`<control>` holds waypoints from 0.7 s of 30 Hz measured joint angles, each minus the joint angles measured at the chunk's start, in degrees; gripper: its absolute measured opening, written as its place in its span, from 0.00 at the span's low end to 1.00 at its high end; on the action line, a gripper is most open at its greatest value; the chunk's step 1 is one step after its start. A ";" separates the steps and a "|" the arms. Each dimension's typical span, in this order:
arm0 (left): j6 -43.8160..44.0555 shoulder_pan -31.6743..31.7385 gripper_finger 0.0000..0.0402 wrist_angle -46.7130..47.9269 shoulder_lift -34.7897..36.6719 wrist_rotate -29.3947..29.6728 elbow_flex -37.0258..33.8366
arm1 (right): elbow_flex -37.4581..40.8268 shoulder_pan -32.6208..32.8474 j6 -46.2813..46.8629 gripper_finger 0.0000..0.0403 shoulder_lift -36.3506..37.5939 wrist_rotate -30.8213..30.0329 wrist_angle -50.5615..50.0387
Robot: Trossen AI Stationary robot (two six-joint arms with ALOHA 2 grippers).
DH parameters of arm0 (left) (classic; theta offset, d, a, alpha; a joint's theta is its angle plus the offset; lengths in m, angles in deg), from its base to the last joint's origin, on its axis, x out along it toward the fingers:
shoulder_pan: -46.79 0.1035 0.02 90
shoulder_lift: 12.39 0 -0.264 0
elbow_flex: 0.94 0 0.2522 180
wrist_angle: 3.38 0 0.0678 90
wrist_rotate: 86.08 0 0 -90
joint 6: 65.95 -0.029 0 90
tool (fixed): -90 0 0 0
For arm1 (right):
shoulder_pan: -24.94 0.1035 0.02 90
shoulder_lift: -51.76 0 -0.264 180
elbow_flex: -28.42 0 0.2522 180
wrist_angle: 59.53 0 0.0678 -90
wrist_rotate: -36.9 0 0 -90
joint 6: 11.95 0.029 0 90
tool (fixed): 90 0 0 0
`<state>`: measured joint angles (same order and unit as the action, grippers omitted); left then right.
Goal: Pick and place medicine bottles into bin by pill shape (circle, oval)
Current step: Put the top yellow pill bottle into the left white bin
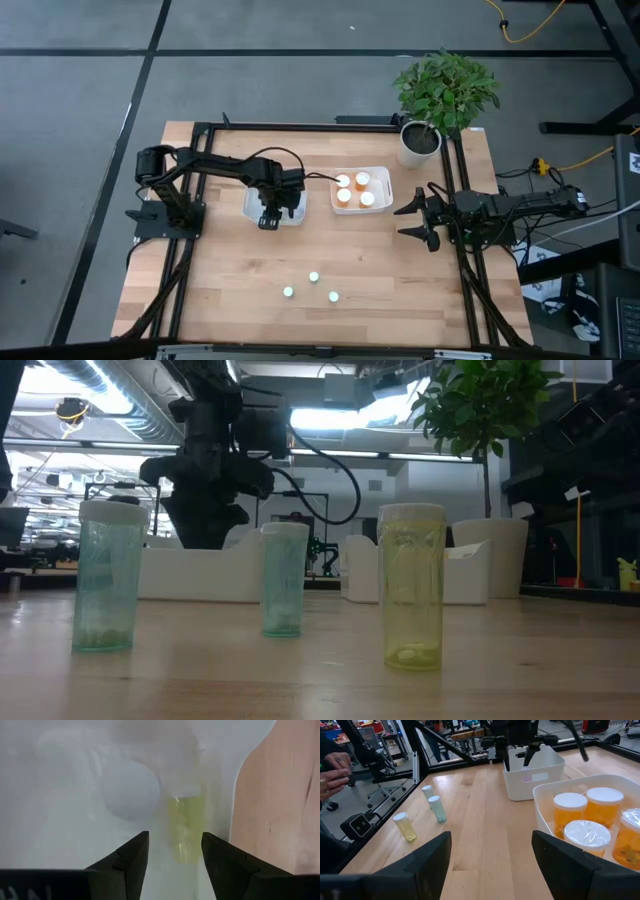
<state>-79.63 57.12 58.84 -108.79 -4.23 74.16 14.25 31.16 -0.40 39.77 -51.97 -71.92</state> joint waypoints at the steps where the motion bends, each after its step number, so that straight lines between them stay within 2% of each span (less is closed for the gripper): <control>1: 0.05 0.00 0.44 -0.08 0.00 -0.04 -0.24 | 0.00 0.00 0.00 0.69 0.00 0.02 0.00; 21: -0.04 0.00 0.44 -8.93 0.00 1.20 -5.42 | 0.00 0.00 0.00 0.69 0.00 0.02 -0.02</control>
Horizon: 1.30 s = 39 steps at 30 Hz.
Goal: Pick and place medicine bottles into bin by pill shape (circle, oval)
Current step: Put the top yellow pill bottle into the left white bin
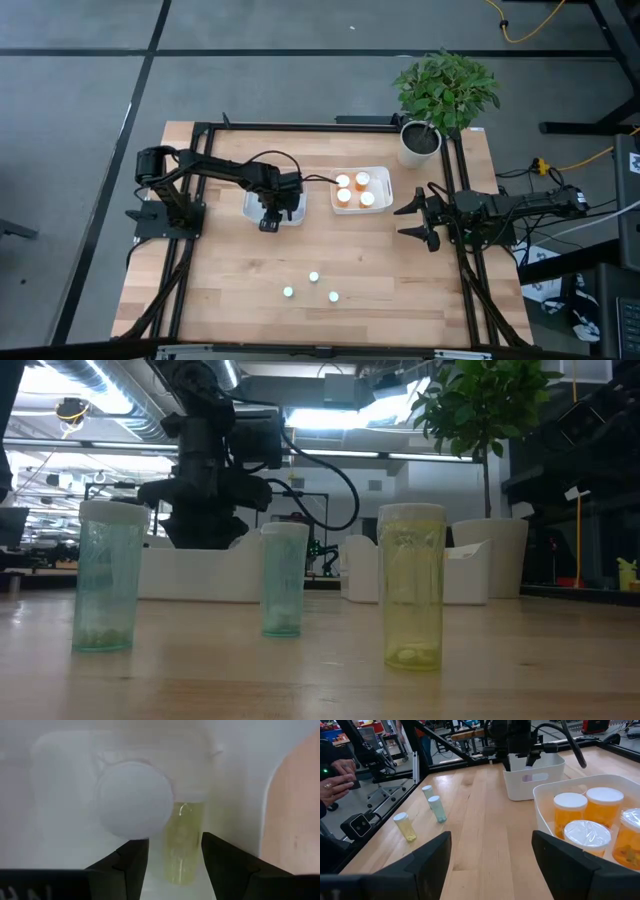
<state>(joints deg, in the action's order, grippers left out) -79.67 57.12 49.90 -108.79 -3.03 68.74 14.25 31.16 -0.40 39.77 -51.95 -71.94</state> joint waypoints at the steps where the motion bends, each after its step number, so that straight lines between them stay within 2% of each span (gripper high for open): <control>1: 0.00 0.00 0.44 0.04 0.00 0.22 0.00 | 0.00 0.01 -0.01 0.69 0.00 0.00 0.01; 16: -0.27 0.04 0.43 -0.49 0.00 0.52 -1.32 | 0.00 0.01 -0.01 0.69 0.00 -0.02 0.01; 30: 0.05 0.04 0.22 -0.59 0.04 0.47 -1.55 | 0.00 0.02 -0.02 0.69 0.00 0.00 0.00; 39: -0.11 0.04 0.21 3.37 0.04 2.12 1.23 | 0.00 0.00 0.00 0.69 0.00 0.00 0.00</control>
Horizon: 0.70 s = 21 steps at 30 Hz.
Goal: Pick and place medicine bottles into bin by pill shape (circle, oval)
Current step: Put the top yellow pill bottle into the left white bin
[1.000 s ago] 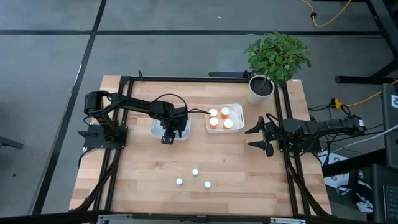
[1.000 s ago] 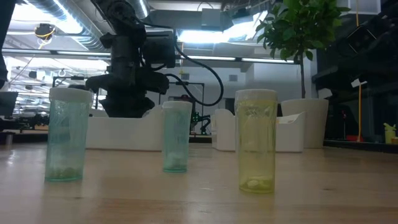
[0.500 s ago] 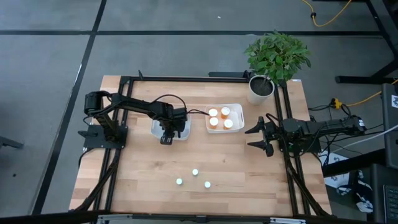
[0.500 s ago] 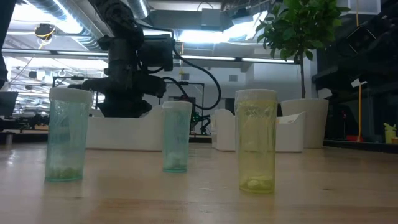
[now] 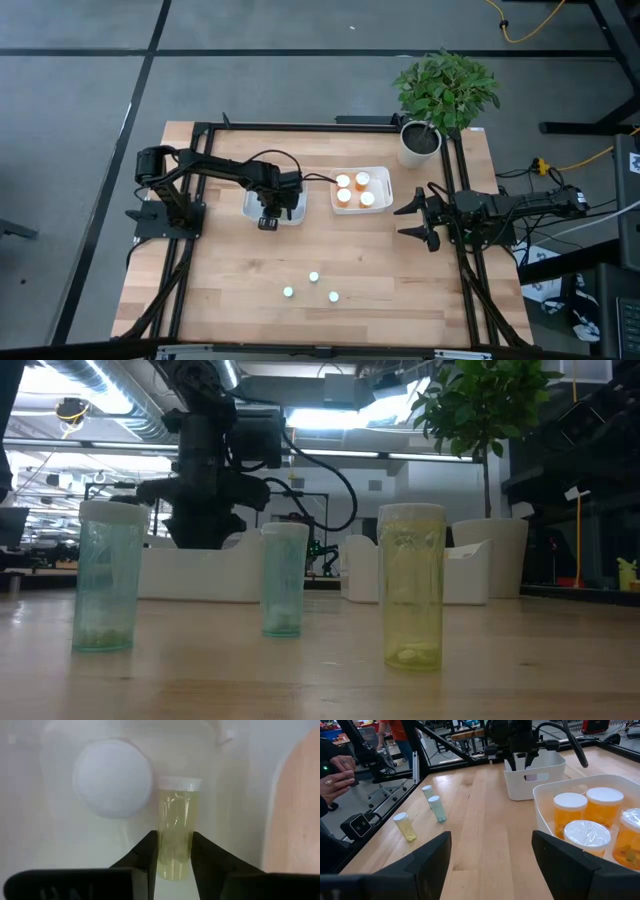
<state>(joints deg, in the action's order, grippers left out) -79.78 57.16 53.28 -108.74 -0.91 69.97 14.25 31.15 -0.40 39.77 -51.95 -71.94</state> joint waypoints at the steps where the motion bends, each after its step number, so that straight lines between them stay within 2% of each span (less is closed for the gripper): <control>1: 0.00 0.00 0.21 0.80 0.08 0.00 0.36 | 0.00 0.00 0.00 0.69 0.00 0.00 0.02; 10: 2.02 0.00 0.21 3.58 4.70 -0.03 1.11 | 0.00 0.02 -0.02 0.69 0.00 0.00 0.02; 21: 11.78 -0.02 0.21 7.00 15.56 3.94 1.19 | 0.00 0.01 -0.01 0.69 0.00 -0.02 0.02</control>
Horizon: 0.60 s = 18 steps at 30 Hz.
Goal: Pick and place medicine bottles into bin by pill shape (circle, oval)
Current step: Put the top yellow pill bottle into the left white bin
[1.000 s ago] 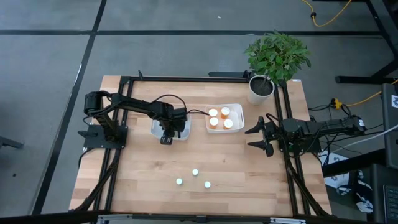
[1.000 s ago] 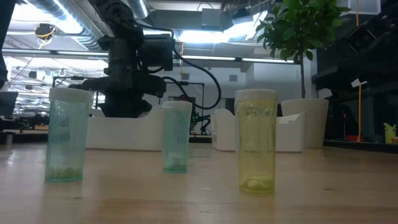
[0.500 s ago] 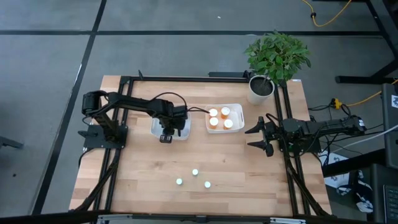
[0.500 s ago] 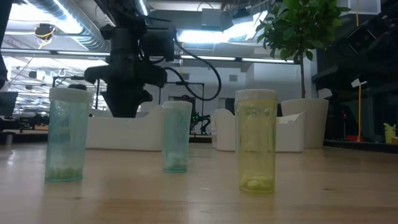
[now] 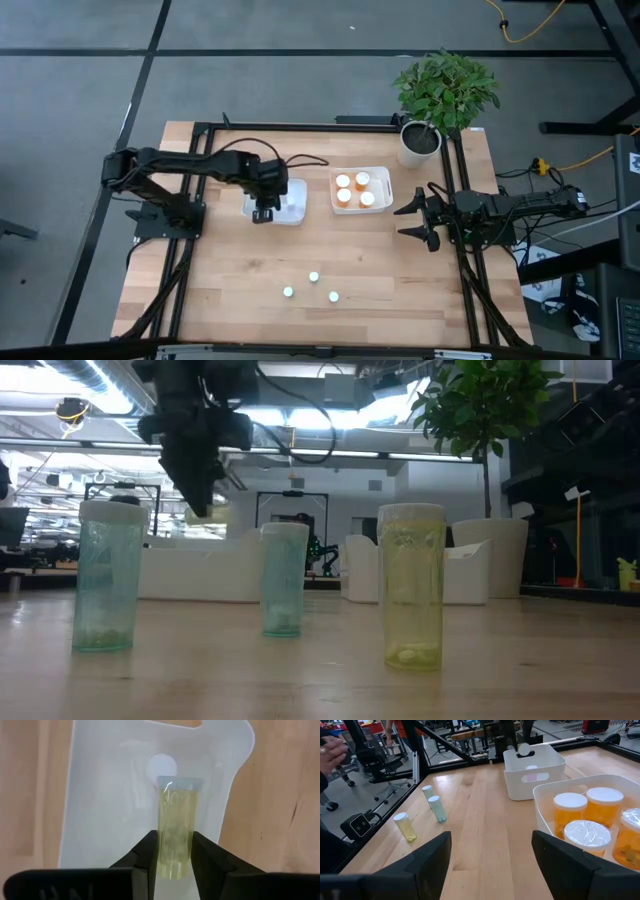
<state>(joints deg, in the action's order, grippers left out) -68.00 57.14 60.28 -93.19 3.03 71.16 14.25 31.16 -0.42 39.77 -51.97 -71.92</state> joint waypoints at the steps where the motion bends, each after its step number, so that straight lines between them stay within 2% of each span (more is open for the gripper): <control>1: 0.01 0.00 0.21 0.22 0.07 0.41 0.00 | 0.00 0.00 0.01 0.69 0.00 0.00 -0.01; 13: -2.57 2.71 0.21 -4.58 -0.04 1.23 0.00 | 0.00 0.00 0.01 0.69 0.00 0.00 0.00; 18: -3.75 5.70 0.21 -5.43 1.20 1.58 0.00 | 0.00 0.00 0.01 0.69 0.00 0.02 0.00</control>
<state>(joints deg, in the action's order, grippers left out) -71.75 62.84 54.85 -91.99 4.61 71.16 14.25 31.16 -0.40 39.77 -51.95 -71.93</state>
